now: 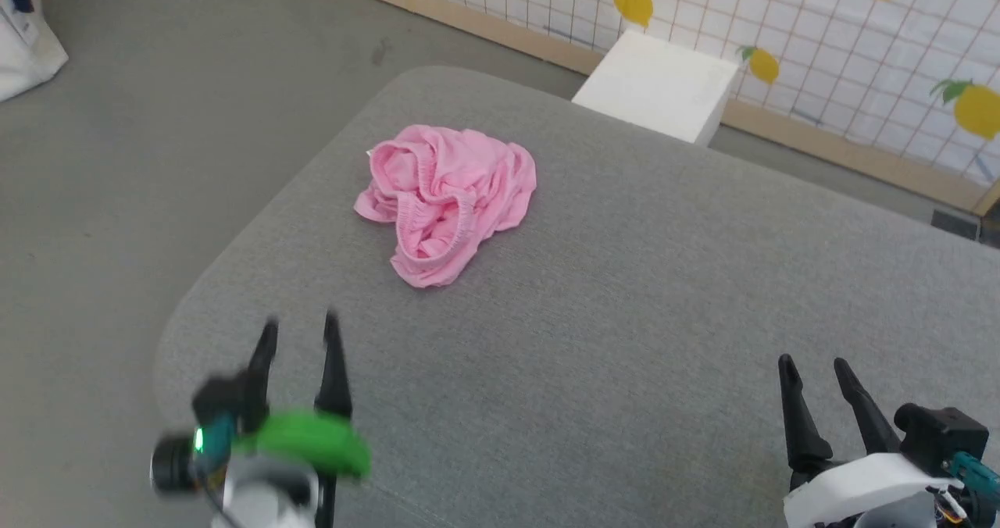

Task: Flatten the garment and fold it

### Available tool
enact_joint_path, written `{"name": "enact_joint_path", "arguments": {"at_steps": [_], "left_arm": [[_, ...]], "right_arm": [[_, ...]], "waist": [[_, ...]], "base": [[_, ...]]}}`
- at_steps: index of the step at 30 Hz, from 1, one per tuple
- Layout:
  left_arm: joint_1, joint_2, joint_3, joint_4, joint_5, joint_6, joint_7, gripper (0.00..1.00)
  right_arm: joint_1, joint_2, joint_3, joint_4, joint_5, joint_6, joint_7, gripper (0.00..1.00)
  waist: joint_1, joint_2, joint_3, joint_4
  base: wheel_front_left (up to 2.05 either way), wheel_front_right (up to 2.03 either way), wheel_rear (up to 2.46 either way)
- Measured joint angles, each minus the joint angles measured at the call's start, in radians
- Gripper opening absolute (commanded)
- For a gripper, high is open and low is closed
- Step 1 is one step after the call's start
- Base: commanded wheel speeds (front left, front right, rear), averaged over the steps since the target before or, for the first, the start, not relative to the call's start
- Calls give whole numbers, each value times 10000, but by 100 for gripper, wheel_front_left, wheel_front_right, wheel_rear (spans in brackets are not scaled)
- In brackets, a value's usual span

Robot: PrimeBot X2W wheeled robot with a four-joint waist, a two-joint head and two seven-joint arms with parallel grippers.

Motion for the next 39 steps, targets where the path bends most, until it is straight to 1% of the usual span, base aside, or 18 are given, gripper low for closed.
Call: {"name": "enact_joint_path", "arguments": {"at_steps": [3,6,8,11,15,18,23,25,26,27,28,29,31,33,39], "left_arm": [[-1486,48,-23,556,-324,-387,451,100],[-3185,157,-21,1567,-788,-874,1099,100],[-4329,295,4,2495,-1104,-1149,1804,100],[-5595,474,127,3871,-1641,-1342,3200,100],[-6689,702,188,5361,-2142,-1402,5068,100],[-7111,773,148,6044,-2199,-1402,5992,100],[-7255,700,111,6755,-2510,-1348,6711,100],[-7259,671,98,6984,-2520,-1181,6822,100],[-7287,675,79,7022,-2518,-1158,6844,89],[-7328,675,113,7020,-2518,-1049,6719,43],[-7356,677,127,7018,-2506,-901,6466,2],[-7362,677,117,7031,-2477,-830,6268,0],[-7363,663,142,7037,-2474,-794,5883,0],[-7373,652,140,6974,-2474,-842,5400,0],[-8098,431,12,6134,-2755,-1490,4343,0]], "right_arm": [[-45,2,-13,-257,-165,0,215,100],[-283,2,-84,-667,-412,0,504,100],[-492,2,-138,-959,-614,0,723,100],[-654,2,-253,-1331,-792,0,976,100],[-732,4,-462,-1676,-890,0,1179,100],[-814,2,-585,-1848,-928,0,1233,100],[-825,2,-669,-2000,-928,0,1300,100],[-854,2,-679,-2004,-926,0,1302,100],[-888,2,-667,-2004,-926,0,1302,100],[-922,2,-654,-2004,-926,0,1302,100],[-966,2,-640,-2006,-924,0,1300,100],[-998,2,-635,-2002,-922,0,1300,100],[-1016,0,-629,-1981,-920,0,1298,100],[-1016,2,-583,-1914,-888,0,1283,100],[-1013,2,-351,-1469,-562,0,997,100]], "waist": [[0,0,240,-121],[0,-1,596,-275],[0,0,906,-417],[0,0,1357,-667],[0,0,1959,-1074],[1,0,2376,-1373],[1,0,2959,-1787],[1,0,3151,-1926],[1,0,3225,-1986],[1,1,3274,-2031],[1,0,3322,-2080],[2,0,3350,-2118],[1,0,3332,-2139],[1,0,3244,-2138],[1,0,2697,-2133]], "base": [[0,0,0],[0,0,0],[0,0,0],[0,0,0],[0,0,0],[0,0,0],[0,0,0],[0,0,0],[0,0,0],[0,0,0],[0,0,0],[0,0,0],[0,0,0],[0,0,0],[0,0,0]]}}
